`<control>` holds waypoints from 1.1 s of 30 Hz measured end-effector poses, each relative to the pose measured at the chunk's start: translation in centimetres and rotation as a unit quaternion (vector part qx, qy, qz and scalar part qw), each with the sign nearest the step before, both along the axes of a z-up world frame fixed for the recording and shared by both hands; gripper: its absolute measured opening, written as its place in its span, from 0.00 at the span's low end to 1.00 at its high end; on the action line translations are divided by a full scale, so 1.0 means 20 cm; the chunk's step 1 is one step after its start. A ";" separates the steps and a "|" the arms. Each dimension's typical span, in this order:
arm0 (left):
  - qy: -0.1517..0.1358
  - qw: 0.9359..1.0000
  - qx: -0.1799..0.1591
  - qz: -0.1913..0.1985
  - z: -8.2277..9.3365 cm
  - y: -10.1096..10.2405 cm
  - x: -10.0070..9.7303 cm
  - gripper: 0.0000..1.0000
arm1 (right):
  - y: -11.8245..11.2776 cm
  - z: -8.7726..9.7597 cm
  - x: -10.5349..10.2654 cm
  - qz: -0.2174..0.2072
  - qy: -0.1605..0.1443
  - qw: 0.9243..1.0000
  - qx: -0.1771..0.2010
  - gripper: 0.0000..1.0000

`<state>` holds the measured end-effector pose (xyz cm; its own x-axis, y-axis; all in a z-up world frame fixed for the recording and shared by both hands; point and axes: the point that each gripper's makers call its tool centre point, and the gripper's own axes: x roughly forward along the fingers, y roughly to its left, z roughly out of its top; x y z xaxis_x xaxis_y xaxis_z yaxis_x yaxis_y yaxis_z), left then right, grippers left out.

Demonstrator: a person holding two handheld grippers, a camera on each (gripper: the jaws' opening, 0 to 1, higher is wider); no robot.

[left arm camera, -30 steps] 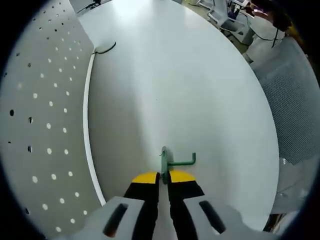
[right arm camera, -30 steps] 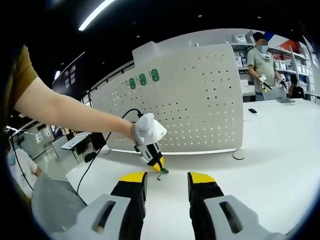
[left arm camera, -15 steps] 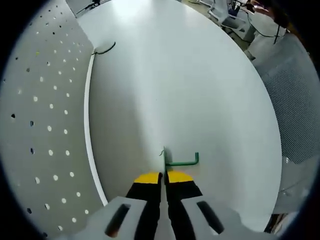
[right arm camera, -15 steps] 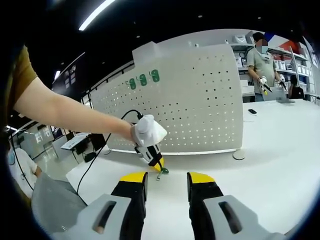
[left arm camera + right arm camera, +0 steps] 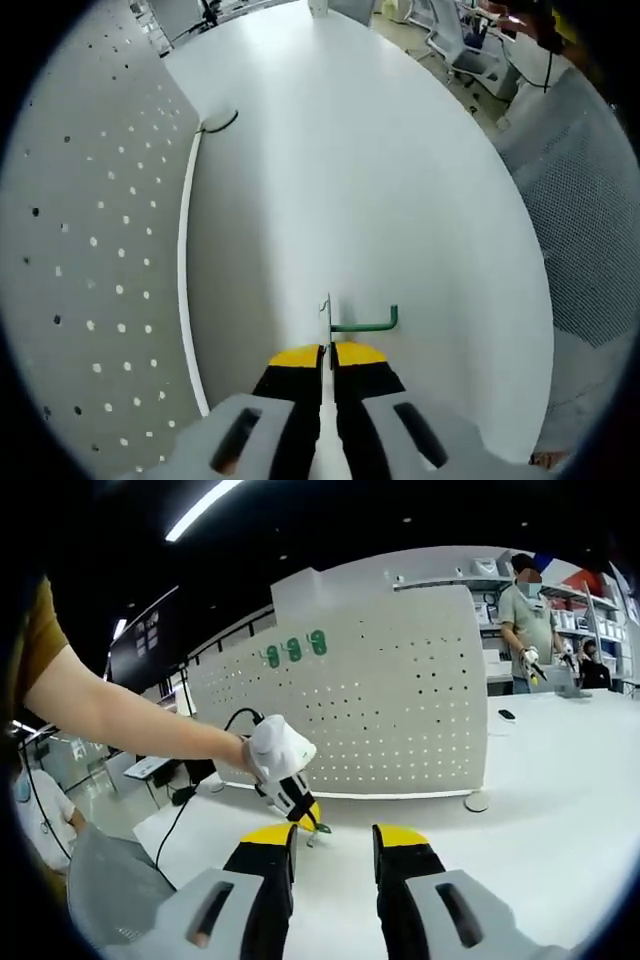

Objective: Insert the hook assembly into the mounting plate slot until the hook locks in place.

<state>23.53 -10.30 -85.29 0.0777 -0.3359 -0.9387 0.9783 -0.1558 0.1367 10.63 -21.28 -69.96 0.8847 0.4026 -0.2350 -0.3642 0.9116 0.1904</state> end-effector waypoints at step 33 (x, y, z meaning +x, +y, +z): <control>-0.134 0.957 -0.225 0.124 0.71 0.11 -0.23 0.03 | 0.32 0.32 0.01 0.091 -0.076 0.993 -0.025 0.23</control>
<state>18.91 -8.04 -71.08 0.4255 -0.6419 -0.6379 0.8977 0.2099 0.3875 10.81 -14.82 -63.66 0.8247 0.5509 -0.1280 -0.5455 0.8346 0.0771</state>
